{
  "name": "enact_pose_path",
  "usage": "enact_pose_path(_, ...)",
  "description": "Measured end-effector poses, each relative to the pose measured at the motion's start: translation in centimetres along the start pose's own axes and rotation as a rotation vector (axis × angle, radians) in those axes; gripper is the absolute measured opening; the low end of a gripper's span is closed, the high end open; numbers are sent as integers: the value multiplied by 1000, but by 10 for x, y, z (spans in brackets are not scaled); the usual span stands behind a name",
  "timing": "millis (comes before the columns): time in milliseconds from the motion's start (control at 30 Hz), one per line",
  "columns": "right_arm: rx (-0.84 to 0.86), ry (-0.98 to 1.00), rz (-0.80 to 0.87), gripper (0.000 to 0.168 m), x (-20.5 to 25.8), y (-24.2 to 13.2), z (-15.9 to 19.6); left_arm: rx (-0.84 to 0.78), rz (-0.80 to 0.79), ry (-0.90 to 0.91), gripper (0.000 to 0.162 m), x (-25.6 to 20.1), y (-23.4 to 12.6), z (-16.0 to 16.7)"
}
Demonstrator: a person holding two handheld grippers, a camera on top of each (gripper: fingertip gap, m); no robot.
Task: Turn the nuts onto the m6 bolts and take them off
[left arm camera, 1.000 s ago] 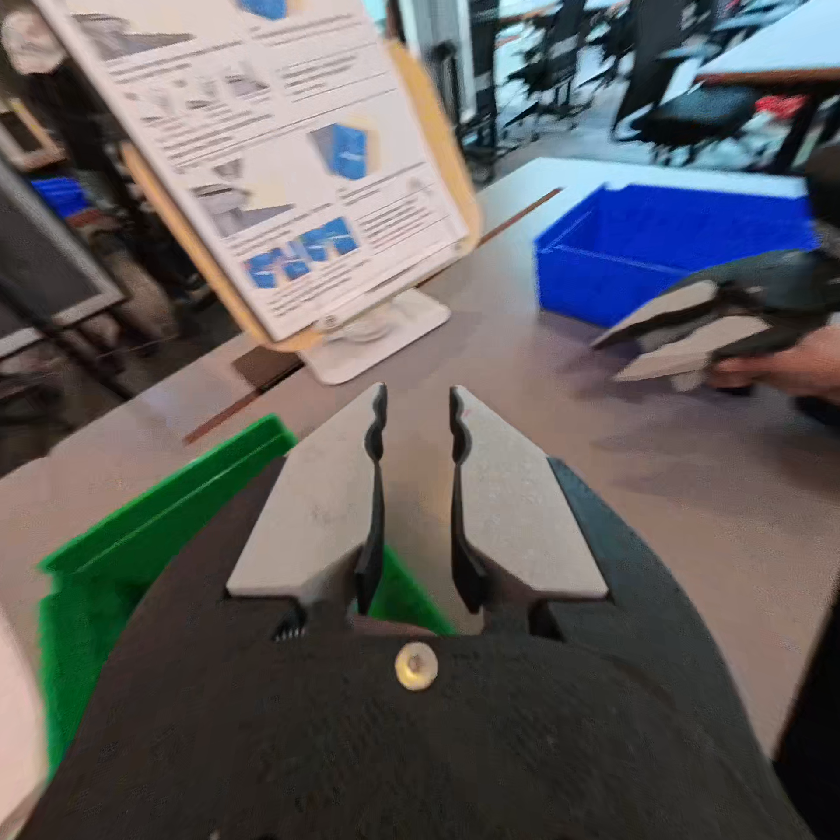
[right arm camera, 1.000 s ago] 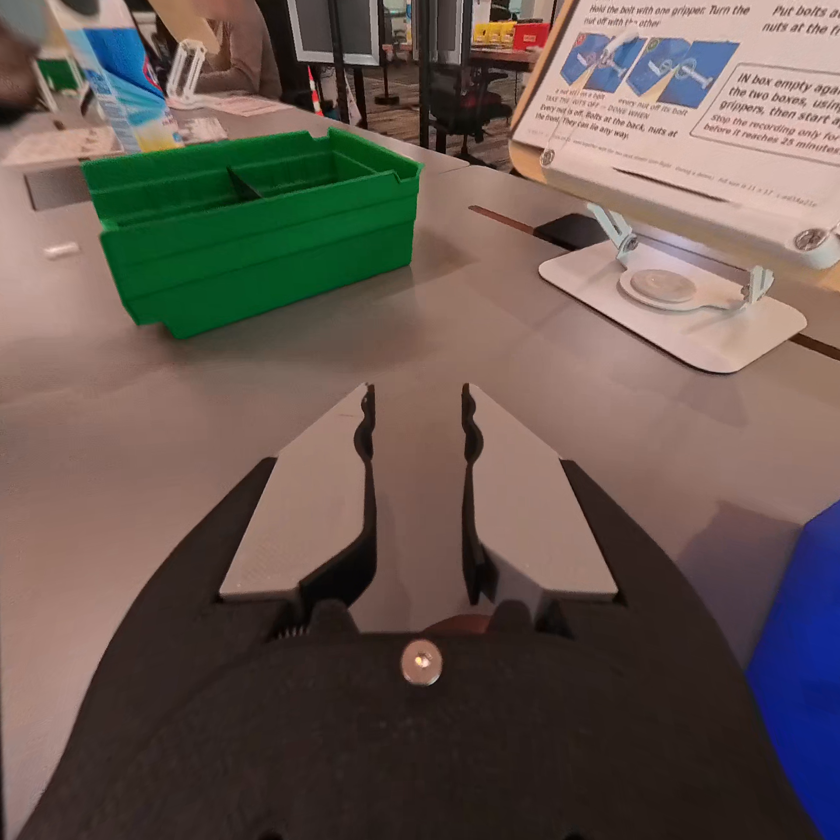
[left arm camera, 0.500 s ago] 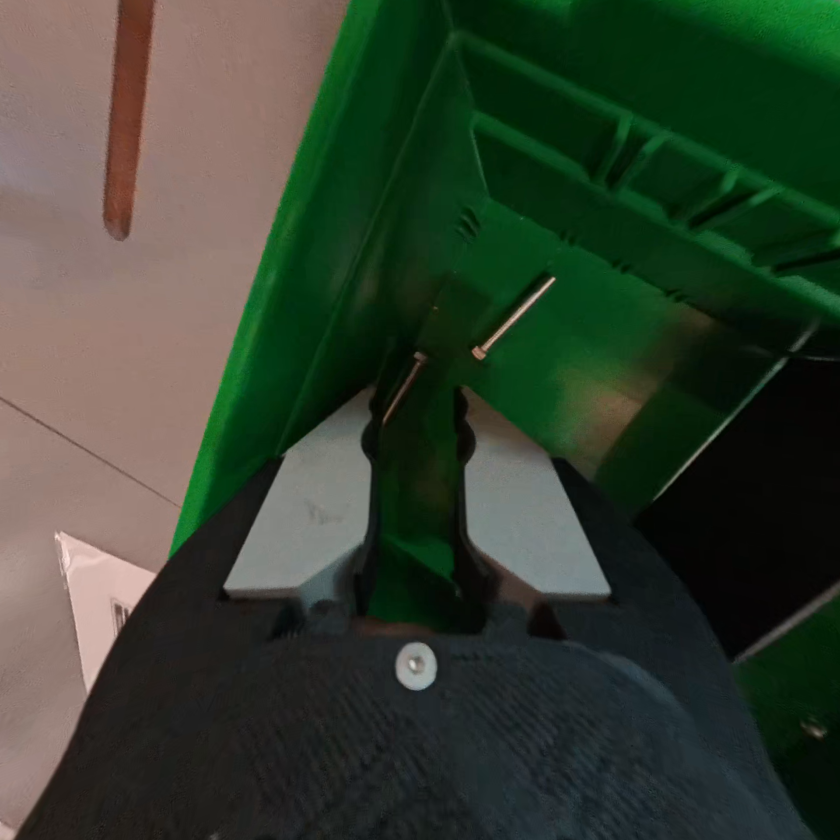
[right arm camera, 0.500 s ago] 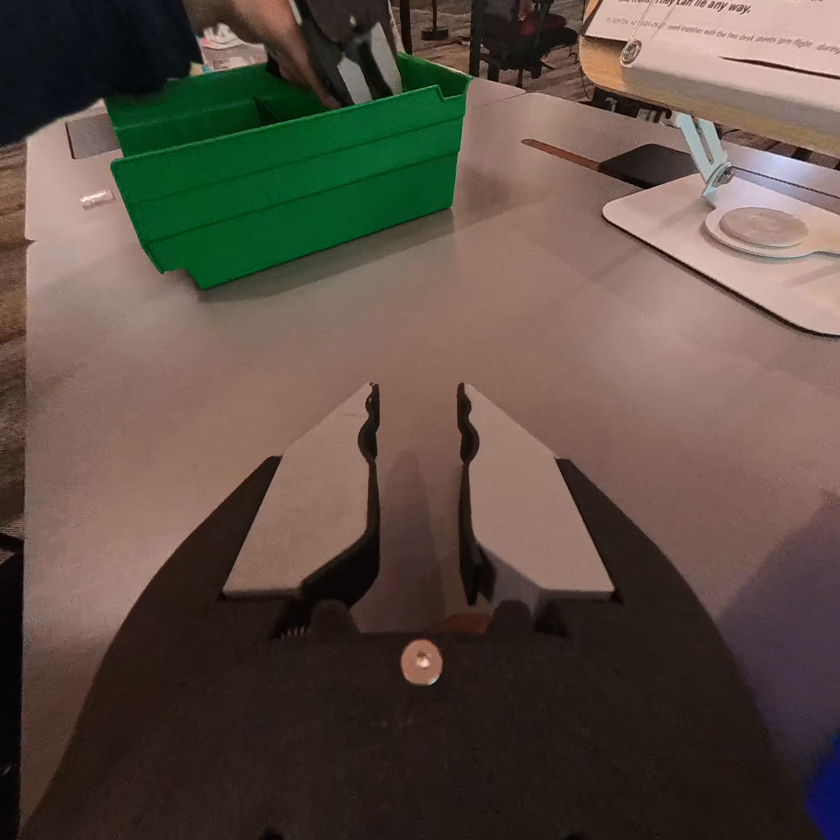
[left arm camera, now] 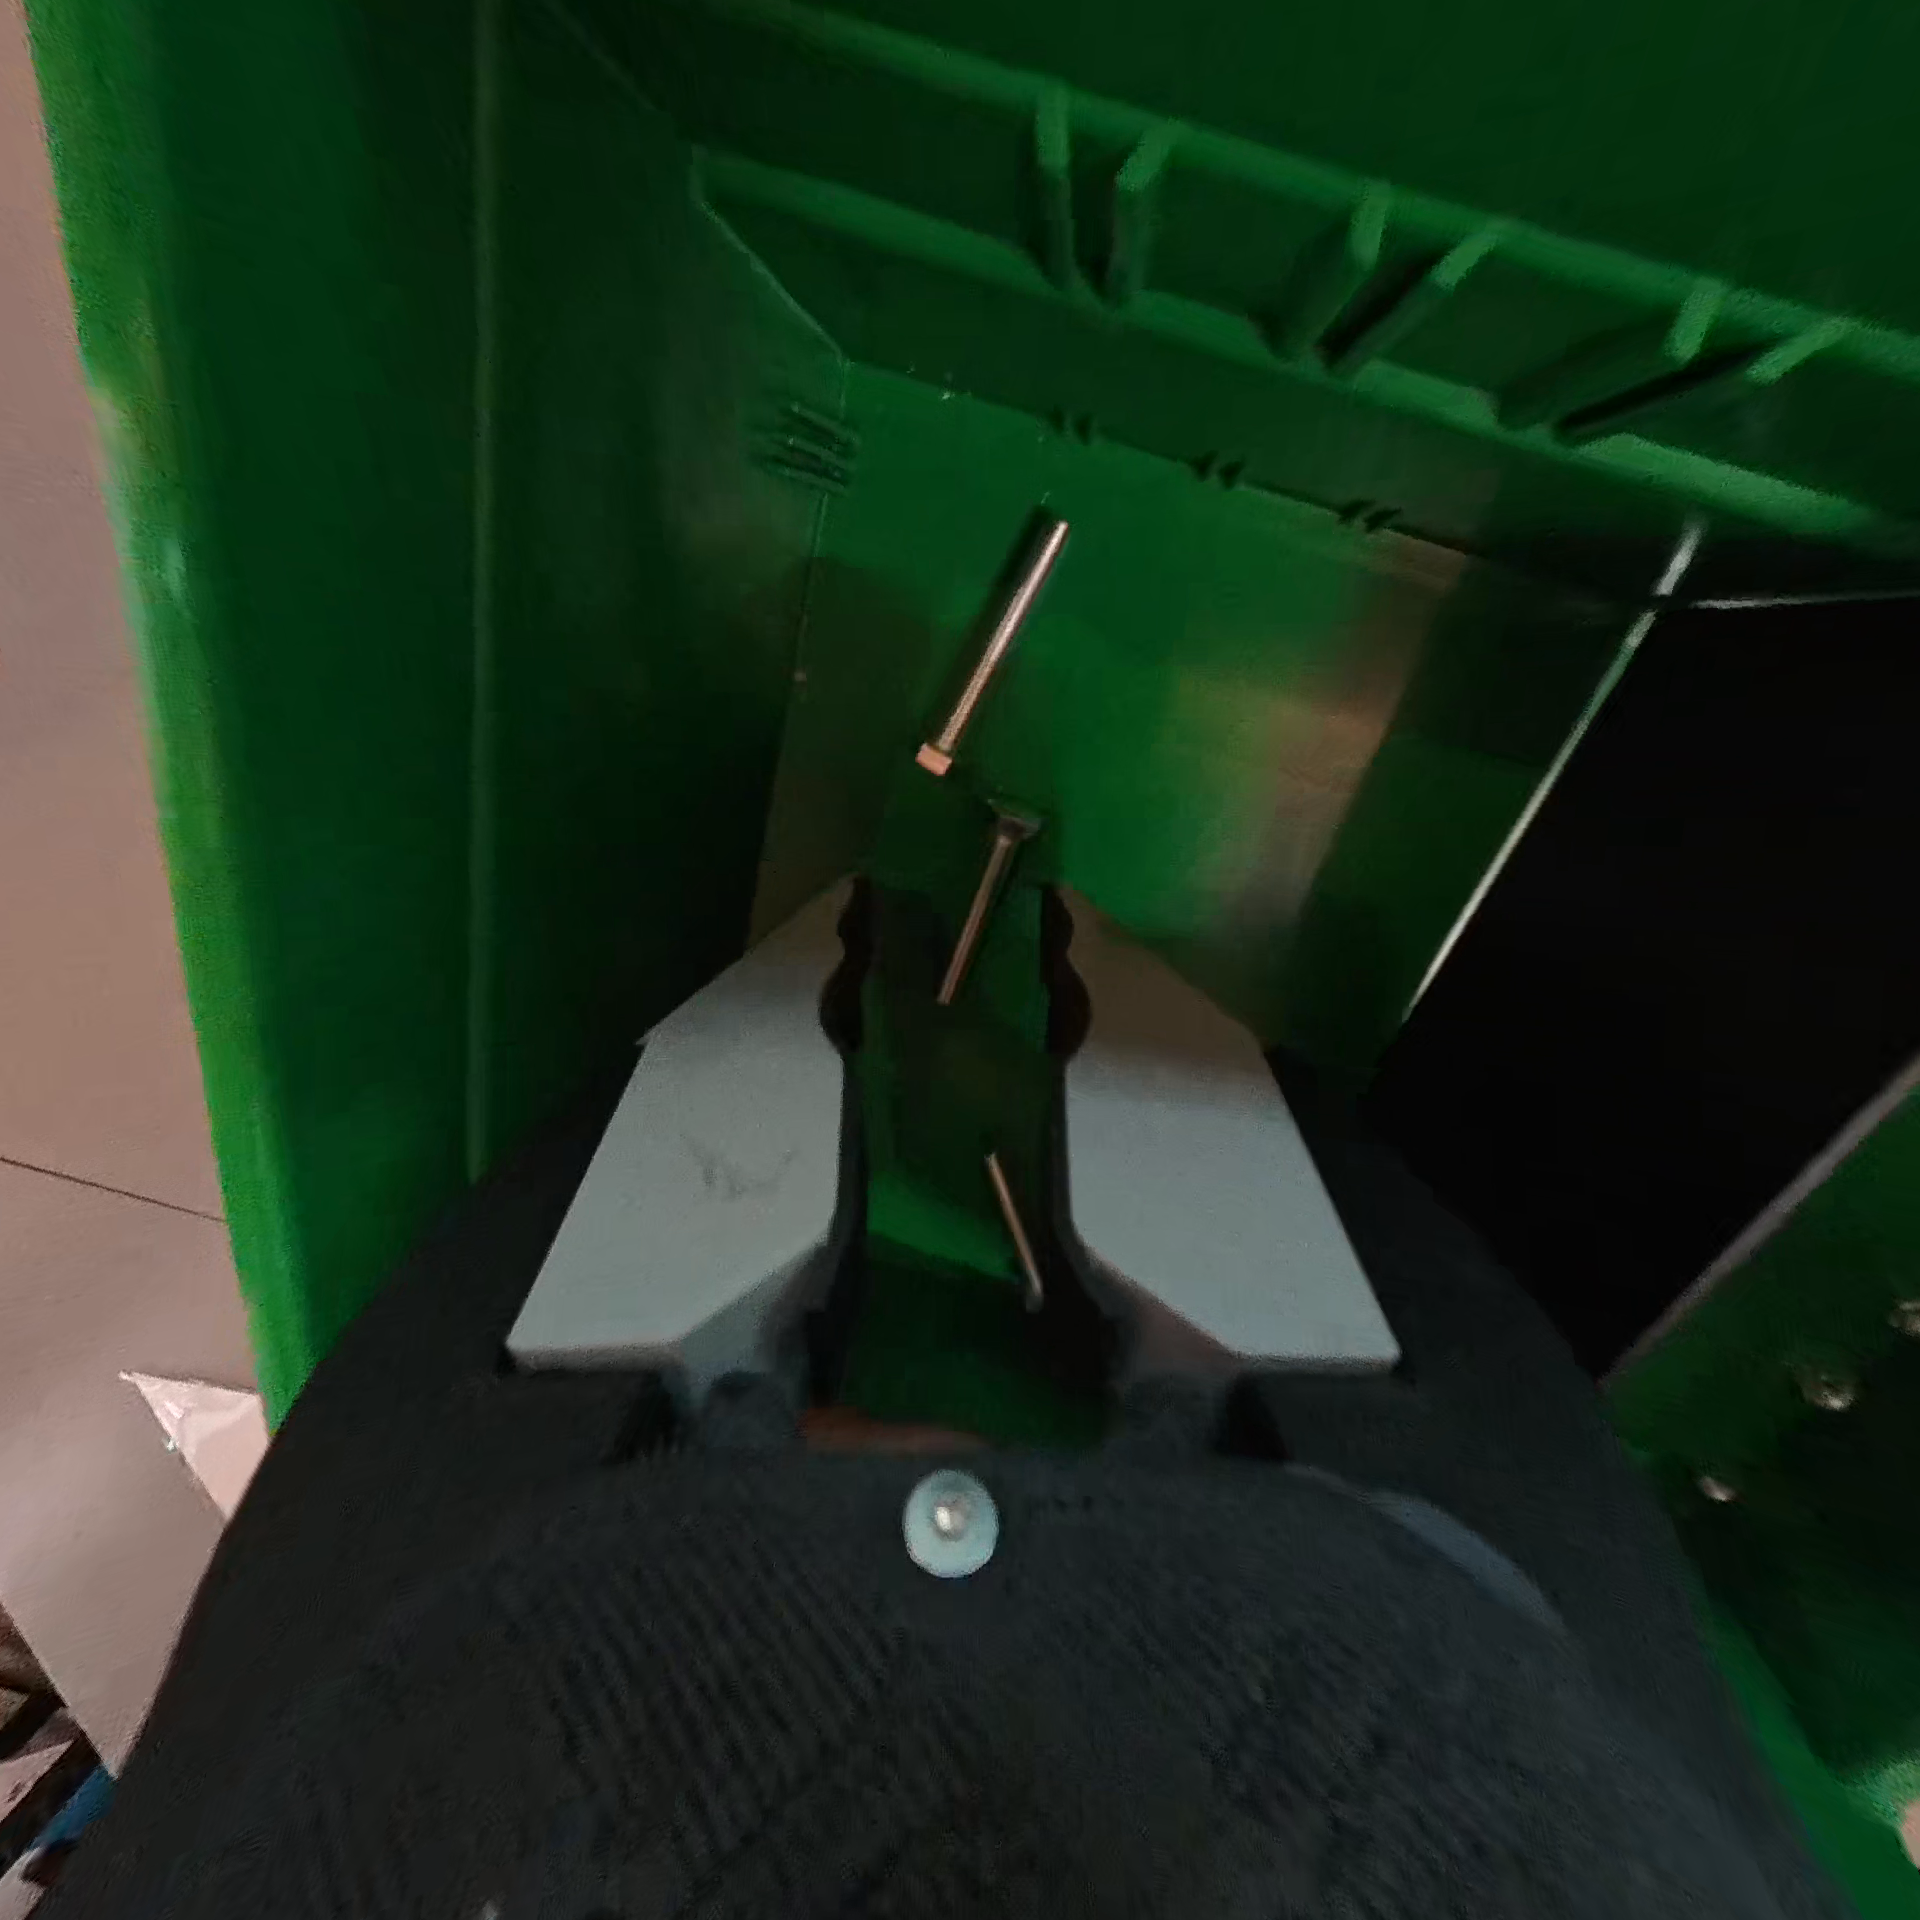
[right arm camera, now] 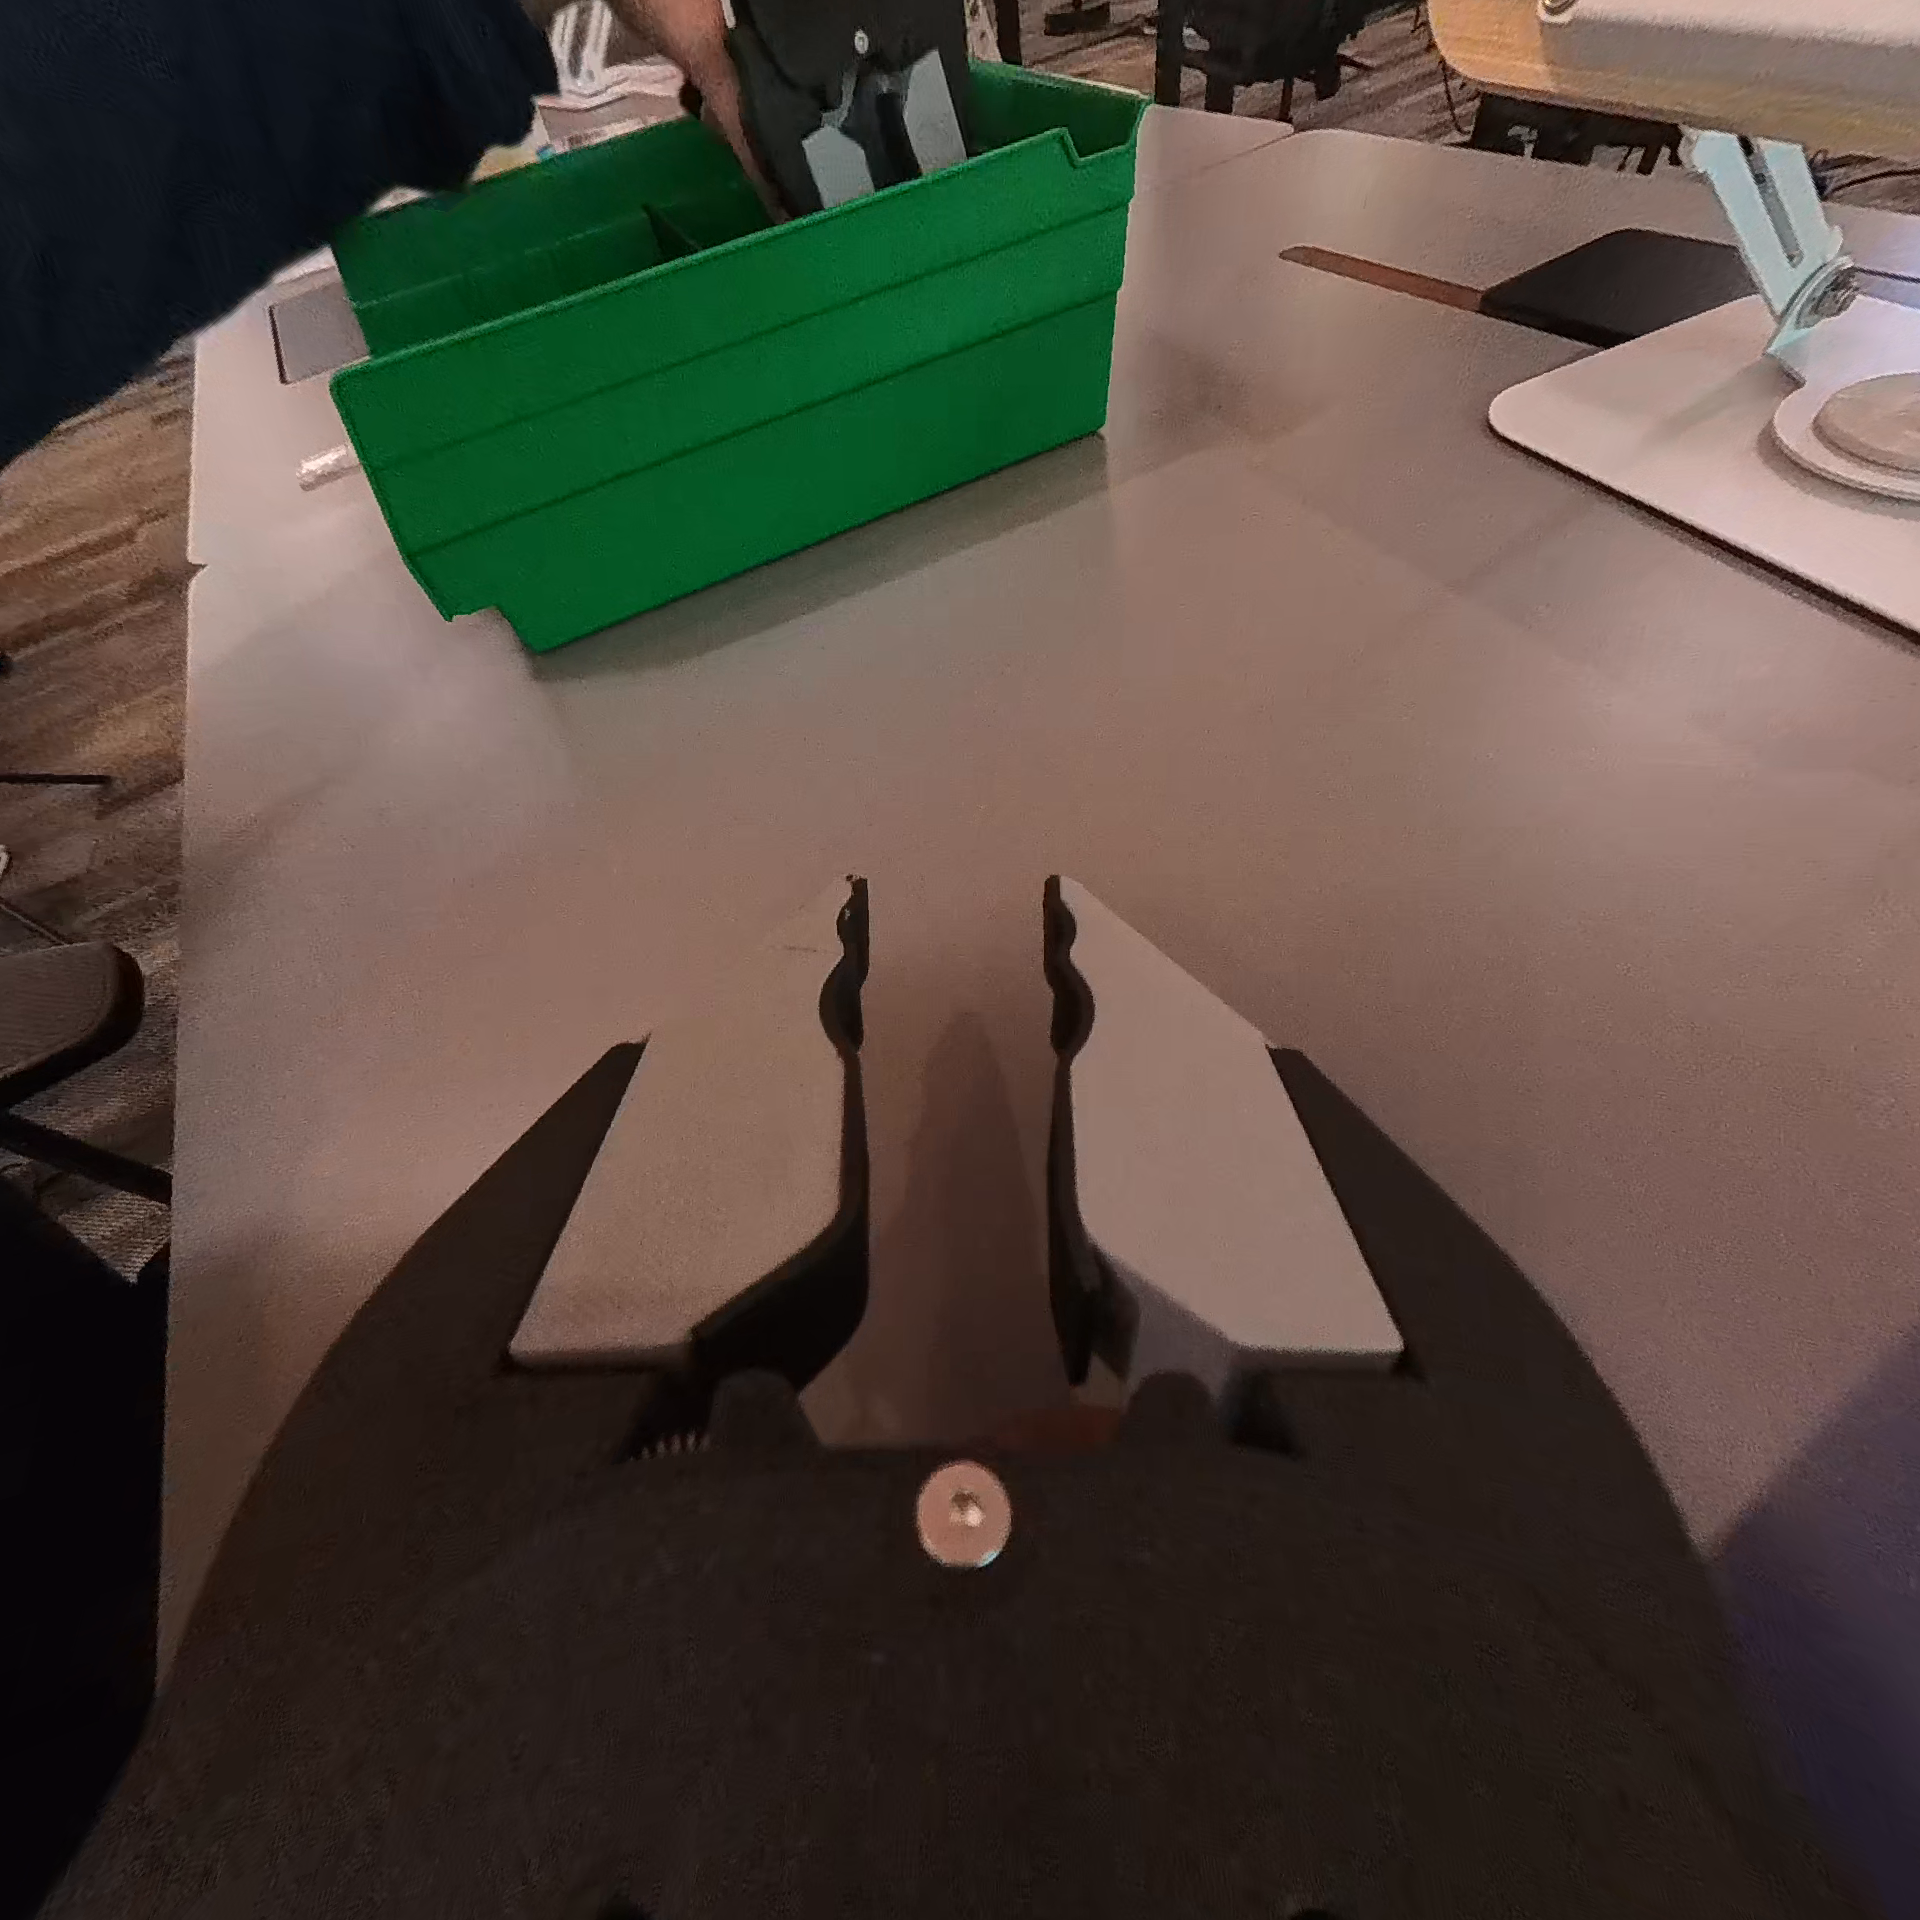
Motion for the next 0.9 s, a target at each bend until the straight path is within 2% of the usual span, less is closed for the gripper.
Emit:
enact_pose_path(67, -6, 1, 1, 30, 0, 0, -1, -34, -1, 25, 36, -5, 4, -6)
enact_pose_path(200, -14, 16, -5, 29, 0, -1, 0, -110, -33, 71, 31, -5, 13, -26)
enact_pose_path(267, -14, 19, -3, 29, -1, -1, 0, -125, -18, 59, 21, -4, 16, -31)
enact_pose_path(300, -15, 21, -2, 29, -2, -2, 0, -139, 3, 42, 10, -4, 18, -33)
enact_pose_path(333, -18, 23, -2, 29, -2, -2, 0, -153, 13, 33, 5, -4, 19, -33)
enact_pose_path(467, -29, 29, 5, 28, -4, -4, -2, -131, -4, 21, 4, -6, 18, -31)
enact_pose_path(567, -37, 33, 9, 27, -5, -5, -2, -35, -138, 80, 3, -4, 14, -26)
enact_pose_path(733, -28, 27, -16, 25, 2, -1, 0, -173, -344, -29, 3, -2, -36, -33)
enact_pose_path(900, -41, -8, -27, 25, 9, -1, -1, -415, -542, -123, 3, -19, -101, -49)
Point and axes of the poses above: each gripper's, where its closed fingertips meet, y out along the fingers, z out of its underside, x = y × z across the jaws, the point moved 7 cm from there along -y, back along the fingers, and after that the axes turned 10 degrees about -x, right-handed, at the moved point
